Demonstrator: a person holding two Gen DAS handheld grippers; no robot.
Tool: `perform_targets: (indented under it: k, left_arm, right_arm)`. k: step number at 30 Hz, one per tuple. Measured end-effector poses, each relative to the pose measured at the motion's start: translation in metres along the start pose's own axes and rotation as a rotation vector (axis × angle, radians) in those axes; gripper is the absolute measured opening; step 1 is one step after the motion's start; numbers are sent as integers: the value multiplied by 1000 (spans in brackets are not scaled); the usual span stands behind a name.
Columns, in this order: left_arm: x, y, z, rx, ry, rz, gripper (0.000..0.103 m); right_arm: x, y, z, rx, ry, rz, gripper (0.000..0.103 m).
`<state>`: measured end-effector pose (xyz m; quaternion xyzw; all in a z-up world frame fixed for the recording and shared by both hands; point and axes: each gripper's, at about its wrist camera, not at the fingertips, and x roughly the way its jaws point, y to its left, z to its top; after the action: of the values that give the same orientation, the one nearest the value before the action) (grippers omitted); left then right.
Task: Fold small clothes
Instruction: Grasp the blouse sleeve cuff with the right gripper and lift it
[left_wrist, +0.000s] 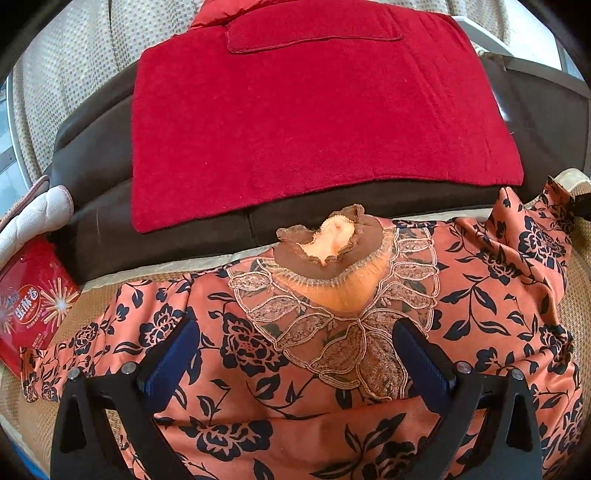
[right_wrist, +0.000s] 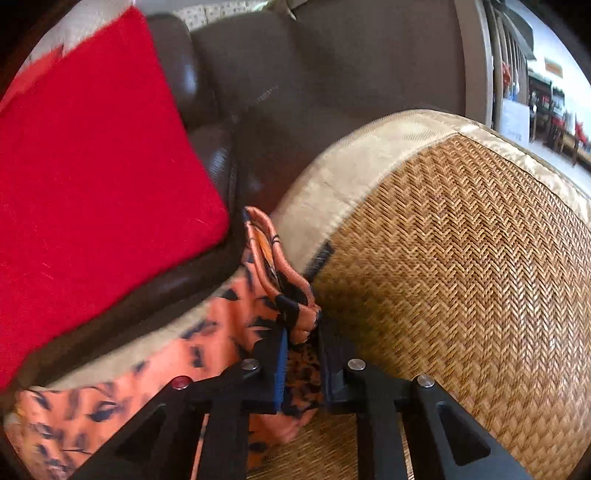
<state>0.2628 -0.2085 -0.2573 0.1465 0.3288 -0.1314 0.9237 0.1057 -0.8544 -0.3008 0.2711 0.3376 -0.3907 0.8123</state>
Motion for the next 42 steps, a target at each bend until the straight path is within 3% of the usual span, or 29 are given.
perform_targets:
  k: [7, 15, 23, 27, 28, 30, 31, 32, 35, 37, 40, 42]
  left_arm:
    - [-12, 18, 4, -45, -34, 9, 103]
    - [-18, 69, 7, -142, -55, 92, 103]
    - [-24, 151, -9, -221, -32, 237, 103]
    - [-29, 194, -18, -297, -13, 270, 103]
    - [-28, 202, -22, -313, -5, 279, 103]
    - [-26, 218, -28, -348, 19, 286, 103]
    - [-23, 224, -32, -372, 32, 288, 103]
    - [-24, 229, -34, -386, 36, 291, 103]
    - [-24, 232, -39, -407, 42, 281, 103]
    - [-18, 220, -36, -391, 53, 253, 103]
    - [-11, 190, -30, -324, 53, 204, 103]
    - [-7, 171, -24, -282, 49, 182, 103]
  right_arm:
    - [-70, 19, 1, 88, -35, 260, 14]
    - [-141, 119, -29, 135, 66, 606, 14]
    - [-176, 287, -128, 109, 218, 875, 15]
    - [-155, 361, -191, 165, 323, 973, 19]
    - [-149, 374, -205, 182, 348, 976, 23]
    - [-143, 394, -232, 207, 415, 989, 48]
    - [-137, 401, -244, 222, 464, 995, 81]
    - [-135, 401, -251, 247, 499, 997, 87]
    - [-150, 382, -256, 245, 452, 985, 87]
    - [-164, 360, -246, 199, 372, 908, 87]
    - [-178, 302, -229, 122, 212, 690, 85]
    - [-178, 263, -217, 112, 110, 551, 74]
